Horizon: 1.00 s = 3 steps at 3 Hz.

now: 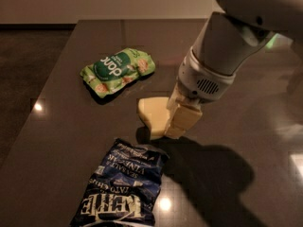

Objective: Move sponge near blue chip bag

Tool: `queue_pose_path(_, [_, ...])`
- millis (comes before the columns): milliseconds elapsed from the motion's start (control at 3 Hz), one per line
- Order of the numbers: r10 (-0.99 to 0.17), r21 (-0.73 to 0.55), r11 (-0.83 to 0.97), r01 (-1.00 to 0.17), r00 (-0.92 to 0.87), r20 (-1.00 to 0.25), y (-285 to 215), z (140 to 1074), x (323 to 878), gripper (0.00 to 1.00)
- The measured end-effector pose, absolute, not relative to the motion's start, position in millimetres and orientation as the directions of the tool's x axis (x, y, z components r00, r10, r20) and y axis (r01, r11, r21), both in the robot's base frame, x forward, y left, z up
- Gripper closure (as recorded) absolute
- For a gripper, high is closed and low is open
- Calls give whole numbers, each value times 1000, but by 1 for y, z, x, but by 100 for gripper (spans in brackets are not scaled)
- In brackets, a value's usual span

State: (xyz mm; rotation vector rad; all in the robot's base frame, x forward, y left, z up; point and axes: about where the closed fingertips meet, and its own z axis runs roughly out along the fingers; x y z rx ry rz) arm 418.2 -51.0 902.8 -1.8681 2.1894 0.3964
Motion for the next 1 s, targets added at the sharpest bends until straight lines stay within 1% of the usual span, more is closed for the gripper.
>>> queue_pose_path(333, [-924, 72, 105, -992, -124, -362, -41, 901, 398, 14])
queue_pose_path(667, [-923, 69, 104, -992, -122, -364, -40, 901, 398, 0])
queue_pose_path(1000, [-923, 69, 104, -992, -122, -364, -40, 901, 398, 0])
